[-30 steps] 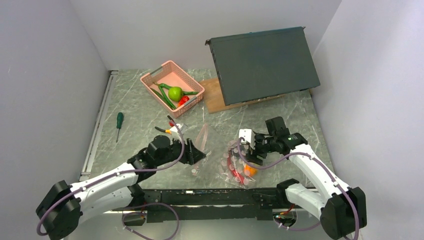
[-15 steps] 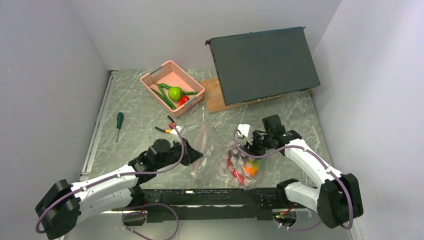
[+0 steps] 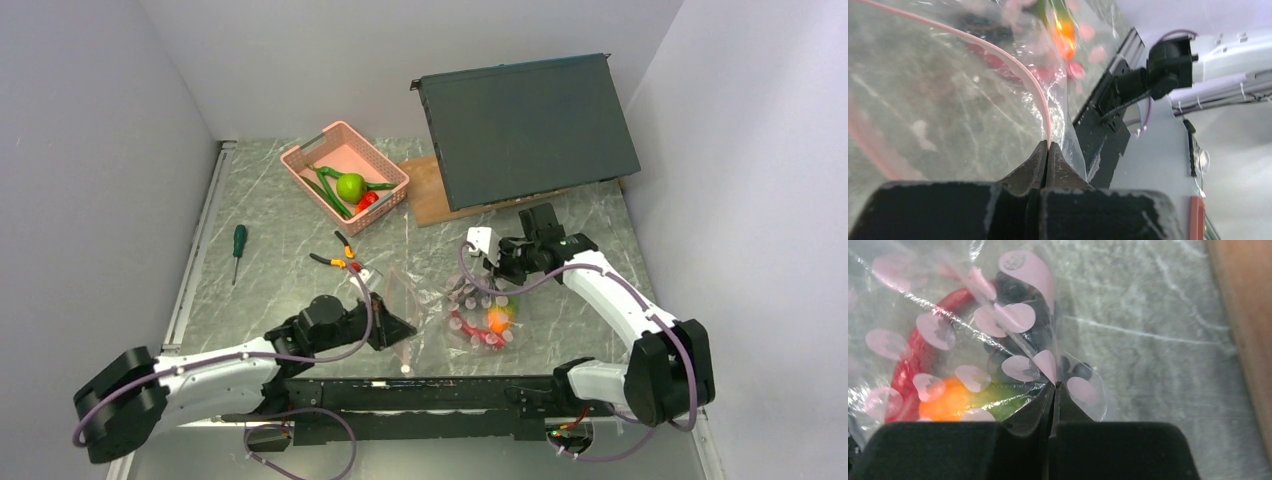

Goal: Open the zip-top bag and remove the fake food
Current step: Pick up the fake fruit from the zipper food storage bag.

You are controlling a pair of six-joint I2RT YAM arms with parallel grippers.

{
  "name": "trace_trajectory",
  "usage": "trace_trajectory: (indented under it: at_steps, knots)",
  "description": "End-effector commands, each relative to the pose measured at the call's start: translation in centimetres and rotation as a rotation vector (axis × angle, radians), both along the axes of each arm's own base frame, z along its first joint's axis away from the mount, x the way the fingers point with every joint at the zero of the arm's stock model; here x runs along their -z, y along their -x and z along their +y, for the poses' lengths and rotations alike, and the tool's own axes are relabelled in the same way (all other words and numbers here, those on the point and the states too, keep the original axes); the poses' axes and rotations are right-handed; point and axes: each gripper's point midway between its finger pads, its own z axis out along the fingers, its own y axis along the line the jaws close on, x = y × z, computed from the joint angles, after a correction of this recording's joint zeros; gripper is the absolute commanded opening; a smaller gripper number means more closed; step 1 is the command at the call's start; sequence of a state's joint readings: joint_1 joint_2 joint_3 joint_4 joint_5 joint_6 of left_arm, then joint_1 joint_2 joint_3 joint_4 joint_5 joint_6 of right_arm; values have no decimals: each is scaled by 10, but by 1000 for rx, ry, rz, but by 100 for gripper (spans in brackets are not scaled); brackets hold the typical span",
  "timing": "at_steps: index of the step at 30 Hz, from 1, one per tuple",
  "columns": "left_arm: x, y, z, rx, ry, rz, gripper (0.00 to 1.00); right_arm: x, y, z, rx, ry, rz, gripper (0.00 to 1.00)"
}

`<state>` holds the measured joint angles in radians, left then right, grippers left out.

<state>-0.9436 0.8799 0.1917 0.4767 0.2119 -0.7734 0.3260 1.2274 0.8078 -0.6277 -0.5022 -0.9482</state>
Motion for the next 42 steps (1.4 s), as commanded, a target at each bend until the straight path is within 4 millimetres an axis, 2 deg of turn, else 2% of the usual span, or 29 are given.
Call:
trace_trajectory:
  at_steps: [1, 4, 6, 8, 10, 11, 13, 16, 18, 20, 23, 28, 30, 37, 42]
  knots:
    - [-26, 22, -34, 122, 91, -37, 0, -29, -29, 16, -80, -37, -102, 0]
    - [-23, 30, -52, 161, 81, -29, 0, -24, -28, 22, -94, -63, -57, 0]
    - [-20, 34, -59, 178, 78, -21, 0, -17, -23, 24, -90, -84, -30, 9]
    - [-18, 34, -60, 172, 73, -17, 12, -15, -17, 27, -81, -125, -31, 19]
    - [-19, 31, -54, 143, 62, -33, 27, -17, -7, 25, -87, -157, -37, 33]
    - [-22, 30, -50, 125, 57, -47, 37, -21, -5, 23, -87, -168, -48, 38]
    - [-27, 26, -40, 82, 39, -79, 48, -27, -1, 20, -81, -193, -66, 47]
    - [-36, 19, -22, 12, 33, -130, 58, -28, 8, 22, -107, -226, -63, 53]
    - [-38, 17, -10, -23, 40, -150, 60, -28, 9, 23, -114, -234, -54, 53]
    - [-40, 13, 2, -77, 55, -156, 60, -30, 10, 25, -120, -246, -47, 53]
    - [-32, 9, 18, -136, 50, -140, 57, -33, 11, 28, -122, -263, -46, 53]
    - [-22, 12, 28, -151, 25, -112, 33, -32, 10, 28, -117, -266, -48, 53]
    - [-18, 12, 28, -153, 5, -100, 26, -31, 10, 28, -116, -266, -46, 53]
    - [3, 4, 17, -167, -113, -48, 13, -27, 9, 27, -105, -261, -45, 53]
    - [1, -4, -4, -148, -136, -59, 11, -16, 8, 26, -101, -232, -31, 53]
